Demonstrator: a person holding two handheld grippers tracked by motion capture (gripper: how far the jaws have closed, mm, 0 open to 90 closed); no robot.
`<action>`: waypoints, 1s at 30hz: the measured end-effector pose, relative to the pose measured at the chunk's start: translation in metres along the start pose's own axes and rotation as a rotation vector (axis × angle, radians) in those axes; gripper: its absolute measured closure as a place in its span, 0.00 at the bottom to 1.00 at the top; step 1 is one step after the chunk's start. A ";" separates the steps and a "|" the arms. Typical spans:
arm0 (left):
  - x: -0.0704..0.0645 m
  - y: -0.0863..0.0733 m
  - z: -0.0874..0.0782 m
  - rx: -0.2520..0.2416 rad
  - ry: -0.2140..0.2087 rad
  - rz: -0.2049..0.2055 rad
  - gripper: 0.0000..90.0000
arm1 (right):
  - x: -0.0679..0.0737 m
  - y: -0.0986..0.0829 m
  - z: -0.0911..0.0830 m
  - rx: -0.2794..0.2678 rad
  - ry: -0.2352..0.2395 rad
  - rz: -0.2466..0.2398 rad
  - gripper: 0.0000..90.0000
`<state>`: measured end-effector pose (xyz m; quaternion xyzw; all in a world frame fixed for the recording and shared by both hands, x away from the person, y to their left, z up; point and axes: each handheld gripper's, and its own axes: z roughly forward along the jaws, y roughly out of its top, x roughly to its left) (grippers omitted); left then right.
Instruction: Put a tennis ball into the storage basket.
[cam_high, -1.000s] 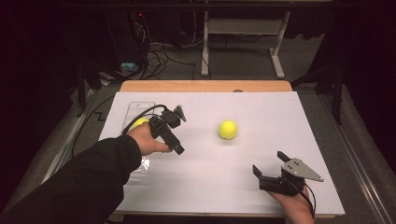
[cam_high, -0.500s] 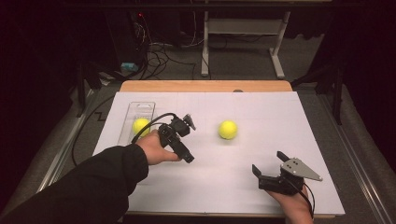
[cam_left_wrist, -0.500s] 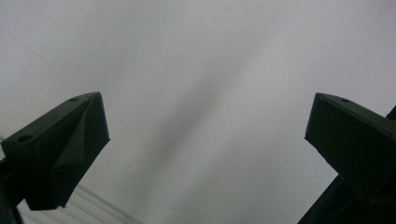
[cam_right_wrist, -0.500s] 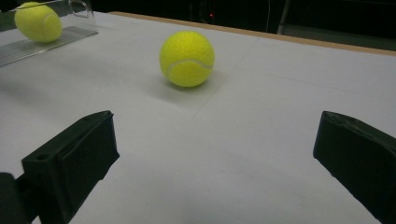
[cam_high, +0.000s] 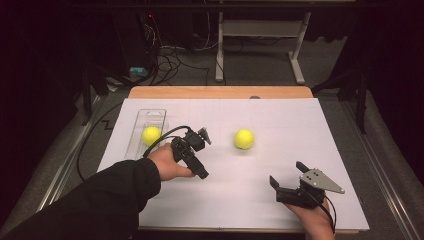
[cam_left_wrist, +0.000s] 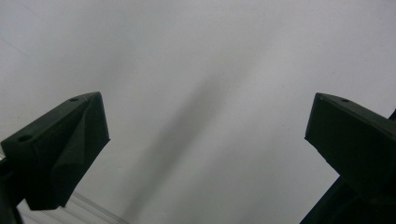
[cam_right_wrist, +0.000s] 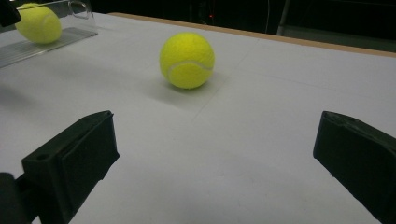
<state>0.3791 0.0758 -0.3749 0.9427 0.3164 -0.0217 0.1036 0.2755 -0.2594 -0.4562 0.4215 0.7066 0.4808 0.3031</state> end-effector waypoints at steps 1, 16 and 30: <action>0.000 0.000 0.000 0.000 0.000 0.000 0.01 | 0.000 0.000 0.000 0.000 0.000 0.000 0.00; -0.003 -0.006 0.005 0.005 -0.007 0.025 0.01 | 0.013 0.013 0.015 0.039 -0.003 -0.022 0.00; -0.005 -0.004 0.004 -0.002 -0.011 0.030 0.01 | 0.016 0.031 0.035 0.053 0.005 -0.020 0.00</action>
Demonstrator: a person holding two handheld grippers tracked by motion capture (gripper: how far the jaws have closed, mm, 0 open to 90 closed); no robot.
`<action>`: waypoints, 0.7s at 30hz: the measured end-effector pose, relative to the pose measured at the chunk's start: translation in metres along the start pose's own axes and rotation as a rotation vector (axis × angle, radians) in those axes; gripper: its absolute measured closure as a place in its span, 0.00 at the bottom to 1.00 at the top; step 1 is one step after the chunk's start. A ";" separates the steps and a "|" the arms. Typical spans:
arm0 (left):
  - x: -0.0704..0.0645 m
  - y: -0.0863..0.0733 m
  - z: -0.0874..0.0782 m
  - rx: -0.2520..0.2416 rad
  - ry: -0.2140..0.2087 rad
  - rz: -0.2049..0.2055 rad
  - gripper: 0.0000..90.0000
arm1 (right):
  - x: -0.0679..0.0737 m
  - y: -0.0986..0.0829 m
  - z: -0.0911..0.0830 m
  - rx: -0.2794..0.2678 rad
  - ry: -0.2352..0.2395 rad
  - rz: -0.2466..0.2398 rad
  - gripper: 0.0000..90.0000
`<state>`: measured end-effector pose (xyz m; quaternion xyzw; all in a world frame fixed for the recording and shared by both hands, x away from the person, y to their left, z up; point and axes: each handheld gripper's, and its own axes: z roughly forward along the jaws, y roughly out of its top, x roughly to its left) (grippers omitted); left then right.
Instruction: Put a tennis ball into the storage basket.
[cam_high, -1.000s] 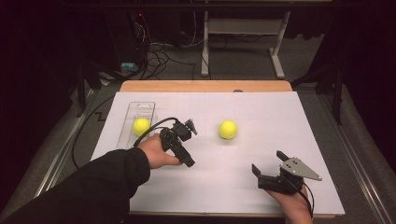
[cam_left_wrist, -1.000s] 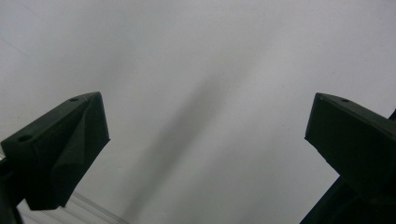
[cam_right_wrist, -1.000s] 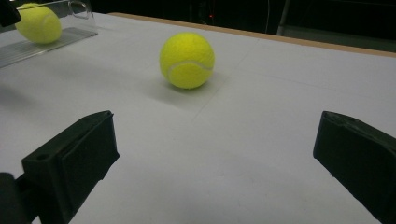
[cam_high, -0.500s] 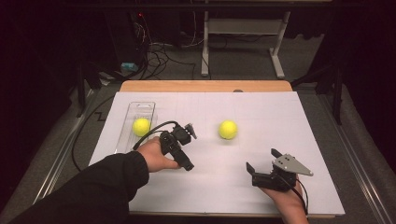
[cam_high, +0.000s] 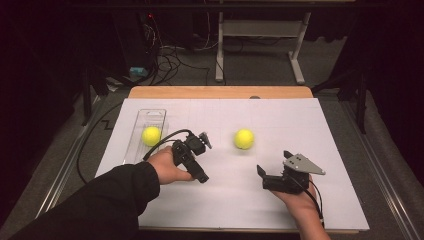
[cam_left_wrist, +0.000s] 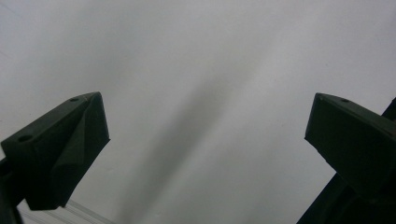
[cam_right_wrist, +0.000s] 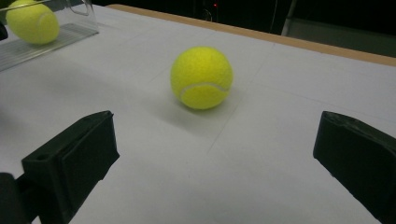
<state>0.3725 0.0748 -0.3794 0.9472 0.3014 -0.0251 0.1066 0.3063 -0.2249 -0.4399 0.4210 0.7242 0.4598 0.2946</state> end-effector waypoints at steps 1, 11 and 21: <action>0.000 0.000 0.000 -0.003 0.000 -0.001 0.01 | 0.000 0.001 0.002 0.001 0.003 0.002 0.00; 0.000 0.000 0.000 0.001 -0.006 0.001 0.01 | 0.000 0.015 0.016 0.007 0.001 0.005 0.00; 0.000 -0.001 -0.001 0.000 -0.002 -0.004 0.00 | -0.003 0.026 0.036 0.011 -0.003 -0.004 0.00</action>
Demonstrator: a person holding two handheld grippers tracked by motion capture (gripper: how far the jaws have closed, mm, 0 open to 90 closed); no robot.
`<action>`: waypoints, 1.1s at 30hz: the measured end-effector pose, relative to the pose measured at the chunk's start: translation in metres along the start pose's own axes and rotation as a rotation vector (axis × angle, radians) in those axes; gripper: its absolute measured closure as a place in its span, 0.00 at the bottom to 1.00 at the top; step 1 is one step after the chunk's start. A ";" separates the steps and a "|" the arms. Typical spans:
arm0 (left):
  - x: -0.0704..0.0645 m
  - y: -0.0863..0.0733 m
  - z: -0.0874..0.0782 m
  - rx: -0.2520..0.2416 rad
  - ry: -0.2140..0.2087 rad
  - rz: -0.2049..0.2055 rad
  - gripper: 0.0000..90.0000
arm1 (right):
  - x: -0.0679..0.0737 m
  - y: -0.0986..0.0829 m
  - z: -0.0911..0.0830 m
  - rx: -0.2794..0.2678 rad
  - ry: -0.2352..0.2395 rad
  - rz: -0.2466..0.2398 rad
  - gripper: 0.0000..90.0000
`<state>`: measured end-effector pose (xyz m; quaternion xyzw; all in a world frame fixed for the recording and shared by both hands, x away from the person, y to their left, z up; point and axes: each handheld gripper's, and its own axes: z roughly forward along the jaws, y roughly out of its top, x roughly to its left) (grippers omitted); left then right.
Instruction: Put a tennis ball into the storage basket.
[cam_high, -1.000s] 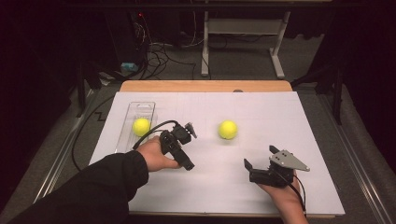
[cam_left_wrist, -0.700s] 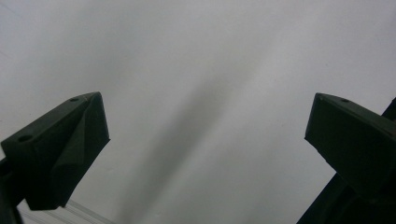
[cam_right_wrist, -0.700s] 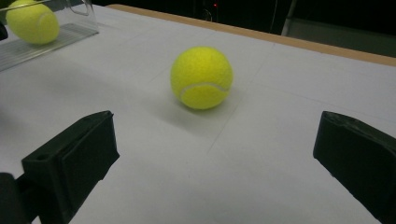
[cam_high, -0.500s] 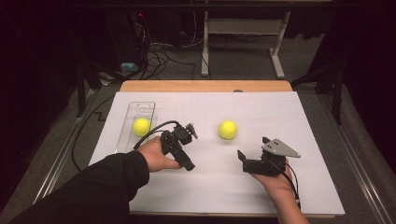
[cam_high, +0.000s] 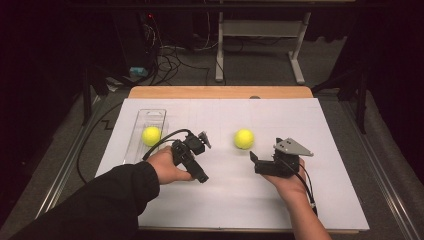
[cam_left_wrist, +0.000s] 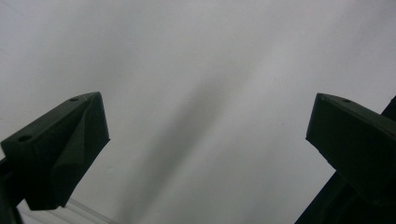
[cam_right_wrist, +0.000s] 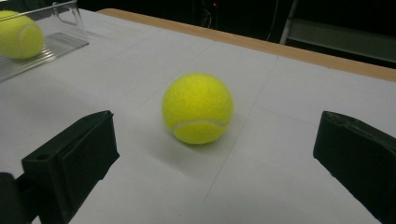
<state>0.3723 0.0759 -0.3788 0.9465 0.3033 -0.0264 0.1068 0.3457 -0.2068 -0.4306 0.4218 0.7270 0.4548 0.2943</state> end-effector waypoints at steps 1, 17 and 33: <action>0.000 0.000 0.000 0.000 -0.002 0.002 0.00 | 0.000 0.000 0.001 0.002 -0.001 0.000 0.00; -0.004 0.004 0.003 0.004 -0.009 0.007 0.00 | 0.002 0.016 0.028 0.018 0.010 -0.011 0.00; -0.005 0.003 0.002 -0.002 -0.010 0.013 0.00 | 0.008 0.019 0.061 0.086 0.025 -0.007 0.00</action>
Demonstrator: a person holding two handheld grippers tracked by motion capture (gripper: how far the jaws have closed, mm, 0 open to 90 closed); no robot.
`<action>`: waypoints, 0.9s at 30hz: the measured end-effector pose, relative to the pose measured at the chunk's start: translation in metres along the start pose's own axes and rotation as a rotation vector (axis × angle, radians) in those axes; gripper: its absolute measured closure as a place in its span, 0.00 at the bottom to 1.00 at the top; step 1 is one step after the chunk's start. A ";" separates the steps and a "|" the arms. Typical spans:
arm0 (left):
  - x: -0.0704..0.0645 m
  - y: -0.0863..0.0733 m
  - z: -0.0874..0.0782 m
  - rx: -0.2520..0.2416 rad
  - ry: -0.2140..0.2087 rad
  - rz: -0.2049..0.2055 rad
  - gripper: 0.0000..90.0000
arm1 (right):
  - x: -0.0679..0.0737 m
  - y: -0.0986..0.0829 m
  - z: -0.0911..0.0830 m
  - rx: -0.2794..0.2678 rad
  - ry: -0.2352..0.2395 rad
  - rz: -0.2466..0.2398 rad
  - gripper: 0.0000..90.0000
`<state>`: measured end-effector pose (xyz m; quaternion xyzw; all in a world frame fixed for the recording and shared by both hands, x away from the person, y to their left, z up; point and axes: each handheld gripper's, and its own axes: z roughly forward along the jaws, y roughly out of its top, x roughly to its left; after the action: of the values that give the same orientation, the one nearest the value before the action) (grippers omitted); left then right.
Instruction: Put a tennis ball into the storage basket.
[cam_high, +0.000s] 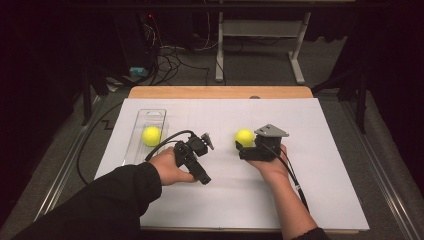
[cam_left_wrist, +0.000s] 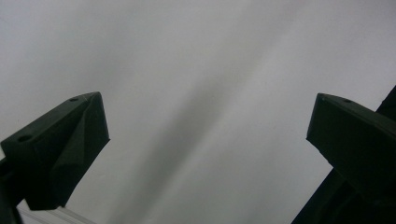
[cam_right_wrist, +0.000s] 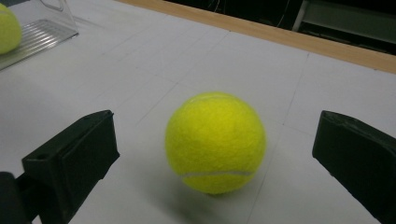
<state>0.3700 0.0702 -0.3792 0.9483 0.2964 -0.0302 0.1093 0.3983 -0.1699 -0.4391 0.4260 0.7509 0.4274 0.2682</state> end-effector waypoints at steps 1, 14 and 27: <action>0.000 0.000 0.000 0.000 0.000 0.000 0.00 | 0.000 0.000 0.001 0.003 0.004 0.000 0.00; 0.000 -0.001 0.000 0.000 -0.009 0.004 0.00 | 0.003 0.000 0.019 0.062 0.013 0.005 0.03; 0.002 -0.002 -0.001 -0.006 -0.014 0.001 0.00 | 0.002 -0.006 0.032 0.131 0.008 0.005 0.07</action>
<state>0.3709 0.0729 -0.3789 0.9479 0.2954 -0.0358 0.1141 0.4194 -0.1568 -0.4600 0.4427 0.7772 0.3799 0.2358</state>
